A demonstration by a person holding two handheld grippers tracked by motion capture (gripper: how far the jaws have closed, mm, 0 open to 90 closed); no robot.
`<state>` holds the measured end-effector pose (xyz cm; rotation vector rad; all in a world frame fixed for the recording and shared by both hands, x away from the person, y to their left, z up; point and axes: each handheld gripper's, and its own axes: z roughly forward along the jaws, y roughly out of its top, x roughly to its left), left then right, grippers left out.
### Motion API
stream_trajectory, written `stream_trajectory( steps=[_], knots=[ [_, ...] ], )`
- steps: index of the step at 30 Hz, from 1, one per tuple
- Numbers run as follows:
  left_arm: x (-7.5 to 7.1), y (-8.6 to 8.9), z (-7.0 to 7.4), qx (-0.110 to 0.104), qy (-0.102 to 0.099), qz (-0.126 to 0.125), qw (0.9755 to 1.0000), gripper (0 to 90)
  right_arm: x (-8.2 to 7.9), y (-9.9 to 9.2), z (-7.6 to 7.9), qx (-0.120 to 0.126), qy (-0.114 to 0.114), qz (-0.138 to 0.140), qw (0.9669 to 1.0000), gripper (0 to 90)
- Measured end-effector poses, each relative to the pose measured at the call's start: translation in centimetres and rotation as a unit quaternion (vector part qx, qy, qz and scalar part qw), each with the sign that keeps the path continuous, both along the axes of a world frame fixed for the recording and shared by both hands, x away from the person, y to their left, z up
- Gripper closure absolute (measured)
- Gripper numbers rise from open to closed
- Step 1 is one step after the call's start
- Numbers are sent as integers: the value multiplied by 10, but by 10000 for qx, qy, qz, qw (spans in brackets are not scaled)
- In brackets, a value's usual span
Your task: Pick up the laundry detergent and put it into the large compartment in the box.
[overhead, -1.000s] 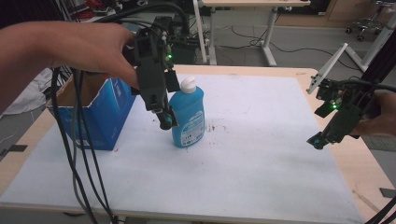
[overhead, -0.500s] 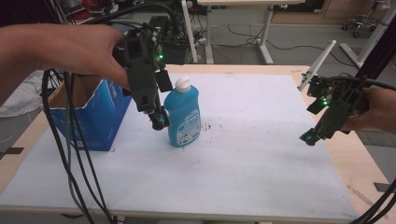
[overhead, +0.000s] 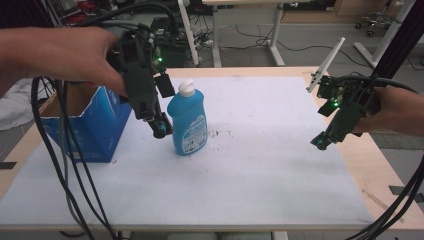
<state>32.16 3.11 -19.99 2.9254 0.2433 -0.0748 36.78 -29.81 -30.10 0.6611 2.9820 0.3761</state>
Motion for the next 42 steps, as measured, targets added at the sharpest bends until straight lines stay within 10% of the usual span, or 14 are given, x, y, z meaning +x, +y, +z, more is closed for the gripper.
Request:
stream_trajectory(
  steps=[13,27,42],
  knots=[
    [12,-1,4,-33,-174,401,9990,40,2,-2,0,20,18,-52,10000,16],
    [45,-7,-2,38,-337,1295,9910,40,6,-1,-2,5,47,3,10000,16],
    [76,-13,-21,-314,-486,2259,9724,40,12,0,-10,27,92,-4,10000,17]
  ],
)
